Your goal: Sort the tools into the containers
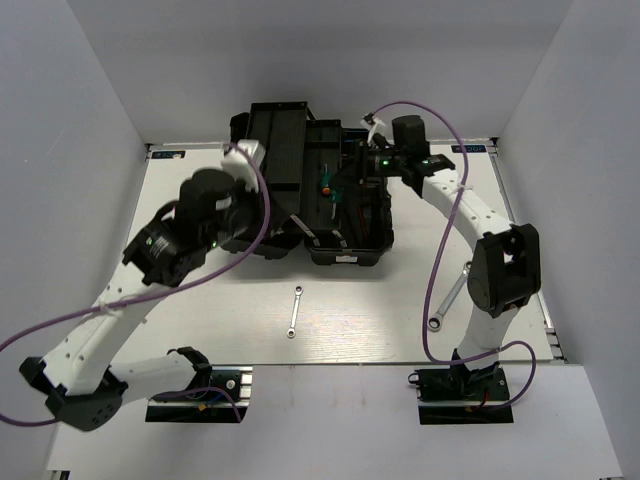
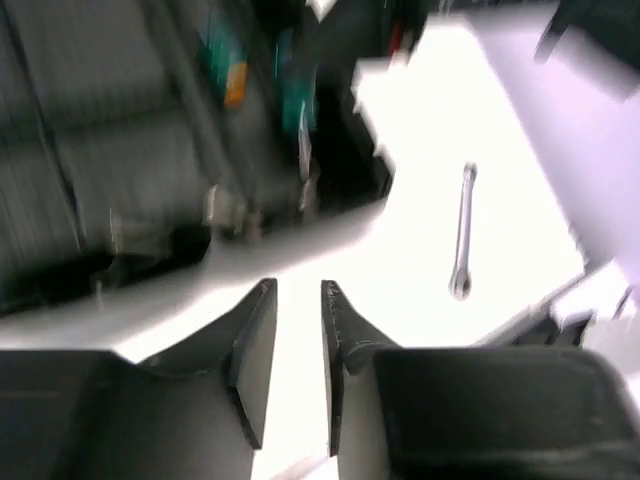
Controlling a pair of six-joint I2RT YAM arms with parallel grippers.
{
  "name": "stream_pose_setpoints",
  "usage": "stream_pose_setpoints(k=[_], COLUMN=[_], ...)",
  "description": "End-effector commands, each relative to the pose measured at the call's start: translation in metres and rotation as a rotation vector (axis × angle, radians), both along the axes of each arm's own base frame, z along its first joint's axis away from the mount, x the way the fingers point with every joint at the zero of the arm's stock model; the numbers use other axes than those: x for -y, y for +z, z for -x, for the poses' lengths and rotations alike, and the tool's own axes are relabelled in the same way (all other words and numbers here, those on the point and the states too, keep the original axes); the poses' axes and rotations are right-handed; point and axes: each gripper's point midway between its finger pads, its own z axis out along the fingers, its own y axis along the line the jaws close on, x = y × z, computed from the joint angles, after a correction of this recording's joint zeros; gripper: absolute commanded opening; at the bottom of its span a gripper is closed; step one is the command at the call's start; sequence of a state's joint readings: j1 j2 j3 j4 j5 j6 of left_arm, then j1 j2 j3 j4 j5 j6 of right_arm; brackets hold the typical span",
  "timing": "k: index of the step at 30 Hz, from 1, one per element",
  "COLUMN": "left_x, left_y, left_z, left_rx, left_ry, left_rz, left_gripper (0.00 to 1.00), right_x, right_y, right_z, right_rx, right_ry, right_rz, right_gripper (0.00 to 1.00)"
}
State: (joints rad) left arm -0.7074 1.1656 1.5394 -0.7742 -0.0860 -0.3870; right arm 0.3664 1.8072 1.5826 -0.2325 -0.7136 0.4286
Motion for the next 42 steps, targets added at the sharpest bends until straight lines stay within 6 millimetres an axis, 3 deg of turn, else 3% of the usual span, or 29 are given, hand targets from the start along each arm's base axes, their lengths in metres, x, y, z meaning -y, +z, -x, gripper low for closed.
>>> stream_pose_setpoints(k=[1, 2, 4, 6, 8, 10, 13, 17, 19, 22, 24, 26, 32, 35, 36, 37, 39, 40, 41, 42], left_x=[-0.012, -0.013, -0.015, -0.018, -0.019, -0.021, -0.018, -0.008, 0.0, 0.004, 0.007, 0.007, 0.013, 0.017, 0.016, 0.014, 0.015, 0.016, 0.016, 0.014], left_y=[-0.072, -0.088, -0.1, -0.115, -0.123, -0.127, -0.142, -0.177, -0.181, -0.19, -0.194, -0.198, -0.236, -0.252, -0.261, -0.268, -0.283, -0.287, -0.291, -0.295], left_z=[0.038, 0.052, 0.06, 0.067, 0.072, 0.071, 0.071, 0.075, 0.078, 0.077, 0.079, 0.081, 0.088, 0.086, 0.09, 0.086, 0.087, 0.084, 0.085, 0.083], left_rx=[-0.197, -0.23, -0.253, -0.3, -0.317, -0.321, -0.343, -0.41, -0.415, -0.426, -0.428, -0.441, -0.492, -0.504, -0.519, -0.522, -0.528, -0.53, -0.528, -0.523], left_ry=[-0.04, -0.07, -0.088, -0.097, -0.109, -0.099, -0.107, -0.127, -0.148, -0.138, -0.137, -0.118, -0.098, -0.067, -0.062, -0.033, -0.02, 0.002, 0.005, 0.029], left_rz=[-0.057, -0.058, -0.065, -0.093, -0.119, -0.129, -0.149, -0.171, -0.172, -0.189, -0.203, -0.203, -0.257, -0.299, -0.32, -0.334, -0.382, -0.384, -0.402, -0.418], left_gripper=[0.36, 0.42, 0.59, 0.64, 0.7, 0.72, 0.73, 0.73, 0.73, 0.74, 0.74, 0.74, 0.74, 0.74, 0.74, 0.73, 0.71, 0.69, 0.69, 0.68], right_x=[-0.019, -0.022, -0.028, -0.028, -0.026, -0.02, -0.014, -0.012, -0.012, -0.006, -0.004, -0.005, -0.008, 0.001, 0.005, 0.022, 0.058, 0.07, 0.084, 0.104], right_y=[0.005, -0.002, -0.013, -0.022, -0.029, -0.037, -0.039, -0.028, -0.02, -0.025, -0.024, -0.02, 0.002, 0.024, 0.033, 0.043, 0.032, 0.039, 0.019, 0.017], right_z=[0.003, 0.003, 0.006, 0.006, 0.009, 0.009, 0.008, 0.005, 0.0, -0.011, -0.016, -0.015, -0.014, -0.017, -0.019, -0.015, -0.019, -0.012, 0.001, 0.011], right_rx=[0.065, 0.065, 0.058, 0.062, 0.074, 0.076, 0.096, 0.13, 0.15, 0.16, 0.176, 0.19, 0.214, 0.252, 0.274, 0.32, 0.299, 0.338, 0.297, 0.287], right_ry=[0.042, 0.037, 0.05, 0.04, 0.033, 0.012, -0.001, -0.006, -0.023, -0.072, -0.084, -0.069, -0.057, -0.084, -0.102, -0.109, -0.198, -0.202, -0.205, -0.249], right_rz=[0.024, 0.048, 0.072, 0.111, 0.157, 0.199, 0.227, 0.225, 0.228, 0.272, 0.283, 0.272, 0.226, 0.223, 0.231, 0.276, 0.384, 0.419, 0.465, 0.521], right_gripper=[0.0, 0.0, 0.0, 0.0, 0.09, 0.26, 0.43, 0.49, 0.49, 0.48, 0.55, 0.73, 0.75, 0.71, 0.59, 0.47, 0.0, 0.0, 0.0, 0.0])
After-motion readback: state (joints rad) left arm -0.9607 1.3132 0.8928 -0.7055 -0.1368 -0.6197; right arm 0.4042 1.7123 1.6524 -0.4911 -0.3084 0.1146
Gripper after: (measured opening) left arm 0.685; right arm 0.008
